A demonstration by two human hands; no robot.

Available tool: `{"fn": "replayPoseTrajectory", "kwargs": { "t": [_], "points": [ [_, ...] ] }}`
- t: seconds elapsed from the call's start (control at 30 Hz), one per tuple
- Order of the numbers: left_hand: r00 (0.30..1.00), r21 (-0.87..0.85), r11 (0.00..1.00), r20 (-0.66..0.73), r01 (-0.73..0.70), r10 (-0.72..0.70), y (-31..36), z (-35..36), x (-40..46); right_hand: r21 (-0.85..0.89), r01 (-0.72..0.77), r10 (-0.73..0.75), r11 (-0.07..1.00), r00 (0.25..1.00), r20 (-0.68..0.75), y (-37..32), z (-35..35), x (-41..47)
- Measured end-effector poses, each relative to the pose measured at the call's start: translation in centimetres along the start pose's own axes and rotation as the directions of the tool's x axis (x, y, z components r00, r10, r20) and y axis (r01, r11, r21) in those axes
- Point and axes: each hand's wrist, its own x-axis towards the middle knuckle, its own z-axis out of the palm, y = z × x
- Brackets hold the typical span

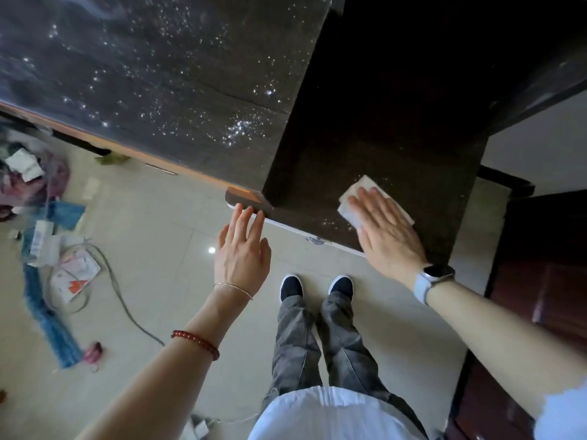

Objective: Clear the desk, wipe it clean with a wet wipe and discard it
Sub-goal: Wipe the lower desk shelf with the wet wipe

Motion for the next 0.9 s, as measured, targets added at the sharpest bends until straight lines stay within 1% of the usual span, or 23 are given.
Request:
{"fn": "replayPoseTrajectory", "kwargs": {
  "t": [0.03, 0.07, 0.1, 0.13, 0.17, 0.2, 0.27, 0.3, 0.33, 0.37, 0.4, 0.43, 0.47, 0.53, 0.57, 0.6, 0.63, 0.67, 0.7, 0.77, 0.8, 0.87, 0.9],
  "points": [
    [1.0, -0.009, 1.0, -0.008, -0.007, 0.007, 0.1, 0.0, 0.1, 0.042, -0.181, 0.182, 0.983, 0.983, -0.031, 0.8, -0.1, -0.8],
    [1.0, -0.021, 1.0, -0.017, -0.005, 0.004, 0.3, 0.0, 0.2, 0.107, -0.374, 0.38, 0.921, 0.924, -0.046, 0.9, 0.0, -0.9],
    [1.0, -0.038, 0.999, -0.018, 0.001, -0.002, 0.4, 0.1, 0.3, 0.181, -0.539, 0.555, 0.823, 0.83, -0.053, 0.2, 0.1, -0.2],
    [1.0, -0.057, 0.998, -0.014, 0.009, -0.01, 0.4, 0.1, 0.3, 0.239, -0.634, 0.662, 0.736, 0.747, -0.058, -1.2, 0.2, 1.1],
    [1.0, -0.068, 0.998, -0.012, 0.012, -0.013, 0.4, 0.2, 0.3, 0.278, -0.643, 0.682, 0.713, 0.728, -0.067, -3.0, 0.3, 2.7],
    [1.0, -0.064, 0.998, -0.018, 0.006, -0.007, 0.2, 0.2, 0.3, 0.289, -0.58, 0.625, 0.762, 0.776, -0.09, -5.2, 0.6, 4.2],
    [0.999, -0.033, 0.999, -0.04, -0.015, 0.014, -0.2, 0.3, 0.3, 0.219, -0.308, 0.339, 0.926, 0.933, -0.119, -9.6, 1.4, 6.0],
    [0.999, -0.026, 0.999, -0.045, -0.02, 0.019, -0.3, 0.3, 0.4, 0.177, -0.182, 0.203, 0.967, 0.973, -0.113, -10.6, 1.8, 5.9],
    [0.999, -0.027, 0.999, -0.042, -0.02, 0.019, -0.2, 0.3, 0.4, 0.159, -0.114, 0.13, 0.981, 0.986, -0.099, -10.7, 2.0, 5.4],
    [0.999, -0.03, 0.999, -0.036, -0.011, 0.01, 0.0, 0.3, 0.4, 0.159, -0.094, 0.109, 0.983, 0.99, -0.089, -9.6, 2.1, 4.5],
    [1.0, -0.033, 0.999, -0.022, 0.011, -0.012, 0.3, 0.3, 0.4, 0.166, -0.124, 0.14, 0.978, 0.986, -0.09, -8.1, 2.2, 3.3],
    [0.999, -0.031, 0.999, 0.007, 0.035, -0.035, 0.7, 0.3, 0.4, 0.186, -0.214, 0.235, 0.959, 0.967, -0.095, -6.1, 1.9, 2.0],
    [0.998, -0.026, 0.998, 0.034, 0.053, -0.052, 1.0, 0.4, 0.4, 0.208, -0.334, 0.362, 0.919, 0.926, -0.11, -4.1, 1.5, 0.9],
    [0.997, -0.01, 0.998, 0.052, 0.064, -0.063, 1.6, 0.5, 0.5, 0.291, -0.589, 0.633, 0.754, 0.769, -0.084, 0.0, 0.0, 0.6],
    [0.996, 0.005, 0.998, 0.052, 0.069, -0.069, 1.7, 0.6, 0.5, 0.336, -0.677, 0.726, 0.655, 0.687, -0.029, 1.4, -0.8, 1.6],
    [0.996, 0.022, 0.997, 0.047, 0.079, -0.08, 1.9, 0.7, 0.5, 0.372, -0.723, 0.777, 0.582, 0.629, 0.007, 2.2, -1.5, 3.3],
    [0.995, 0.032, 0.995, 0.04, 0.091, -0.092, 2.1, 0.8, 0.5, 0.391, -0.732, 0.792, 0.557, 0.61, 0.013, 2.3, -2.1, 5.1],
    [0.995, 0.034, 0.995, 0.033, 0.094, -0.095, 2.4, 0.7, 0.6, 0.388, -0.708, 0.768, 0.59, 0.641, 0.002, 2.1, -2.5, 6.7],
    [0.996, 0.028, 0.996, 0.026, 0.081, -0.082, 2.9, 0.6, 0.5, 0.361, -0.645, 0.696, 0.673, 0.718, -0.015, 1.4, -2.6, 7.9],
    [1.0, 0.019, 1.0, 0.009, -0.002, 0.002, 3.7, 0.3, 0.1, 0.278, -0.407, 0.437, 0.87, 0.898, -0.051, -1.0, -1.8, 8.4],
    [0.998, 0.01, 0.998, 0.0, -0.059, 0.059, 4.1, 0.1, 0.0, 0.246, -0.265, 0.285, 0.932, 0.957, -0.048, -2.1, -1.3, 7.4],
    [0.988, -0.041, 0.987, -0.013, -0.154, 0.154, 5.0, -0.3, 0.2, 0.195, -0.073, 0.08, 0.978, 0.997, -0.025, -2.3, -0.5, 4.2],
    [0.984, -0.065, 0.982, -0.028, -0.179, 0.178, 5.4, -0.3, 0.6, 0.196, -0.046, 0.048, 0.98, 0.999, -0.006, -1.4, -0.3, 2.5]
  ]
}}
